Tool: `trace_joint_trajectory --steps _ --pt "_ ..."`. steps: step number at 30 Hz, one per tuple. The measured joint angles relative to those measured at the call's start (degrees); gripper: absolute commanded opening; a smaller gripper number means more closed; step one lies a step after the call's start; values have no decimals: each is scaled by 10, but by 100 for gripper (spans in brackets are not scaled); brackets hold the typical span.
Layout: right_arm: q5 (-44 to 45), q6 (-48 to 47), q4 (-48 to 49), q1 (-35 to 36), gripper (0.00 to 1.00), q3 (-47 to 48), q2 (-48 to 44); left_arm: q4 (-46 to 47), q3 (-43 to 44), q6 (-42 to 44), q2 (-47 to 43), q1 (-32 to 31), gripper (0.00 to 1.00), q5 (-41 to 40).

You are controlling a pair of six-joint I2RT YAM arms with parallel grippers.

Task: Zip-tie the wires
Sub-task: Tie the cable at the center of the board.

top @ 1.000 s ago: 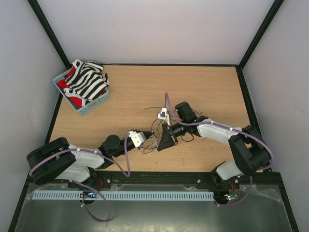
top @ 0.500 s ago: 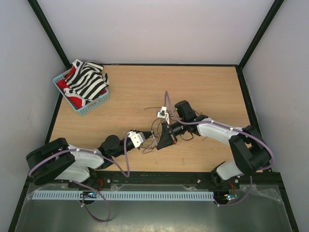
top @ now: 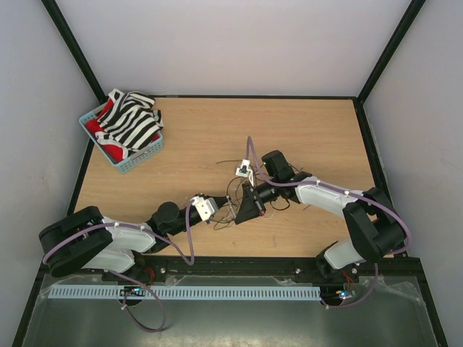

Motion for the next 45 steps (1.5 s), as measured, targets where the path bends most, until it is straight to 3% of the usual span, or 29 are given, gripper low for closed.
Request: trace_joint_trajectory --steps 45 --pt "8 0 0 -10 0 -7 0 0 0 0 9 0 0 -3"
